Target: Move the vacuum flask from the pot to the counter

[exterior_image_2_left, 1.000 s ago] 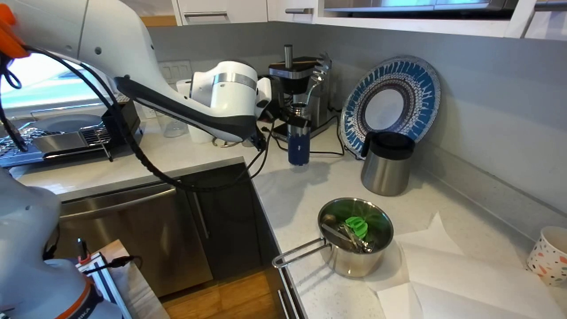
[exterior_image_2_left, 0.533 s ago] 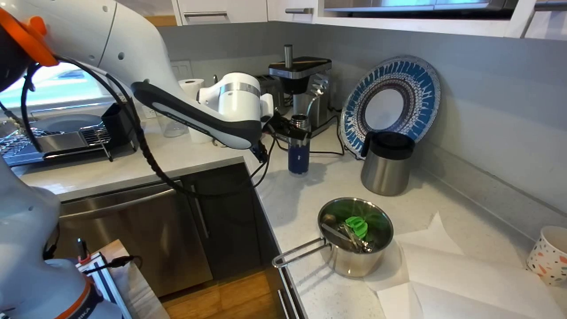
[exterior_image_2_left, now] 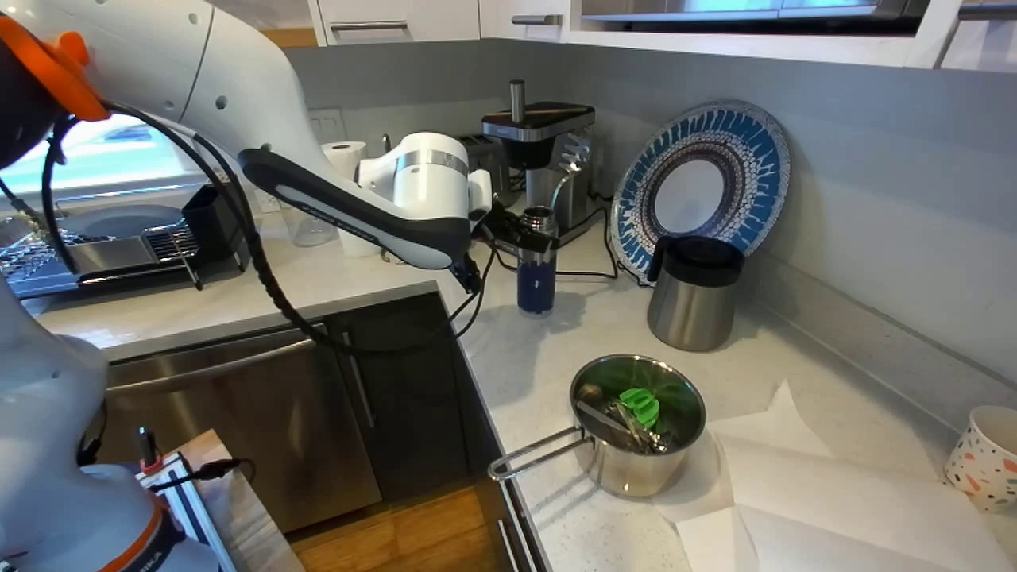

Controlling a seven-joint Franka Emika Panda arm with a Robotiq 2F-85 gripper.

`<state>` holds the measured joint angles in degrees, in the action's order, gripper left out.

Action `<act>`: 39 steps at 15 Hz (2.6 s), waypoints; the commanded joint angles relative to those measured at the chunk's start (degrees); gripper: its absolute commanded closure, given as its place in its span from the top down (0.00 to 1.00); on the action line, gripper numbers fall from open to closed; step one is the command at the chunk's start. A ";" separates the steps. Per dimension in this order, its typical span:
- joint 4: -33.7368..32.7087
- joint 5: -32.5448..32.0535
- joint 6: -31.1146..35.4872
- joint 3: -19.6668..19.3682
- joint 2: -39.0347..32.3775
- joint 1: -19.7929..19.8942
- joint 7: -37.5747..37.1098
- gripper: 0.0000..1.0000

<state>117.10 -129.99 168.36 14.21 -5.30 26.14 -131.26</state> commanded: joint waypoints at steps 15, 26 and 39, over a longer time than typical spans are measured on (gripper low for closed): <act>-1.27 -14.00 -7.17 2.94 -5.25 0.16 -13.84 0.57; -2.60 -14.85 -4.94 3.40 -4.89 0.73 -14.44 1.00; 2.24 -10.71 26.23 -11.47 -0.41 -1.67 5.60 1.00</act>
<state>116.50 -140.17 189.32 7.58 -6.96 26.66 -128.18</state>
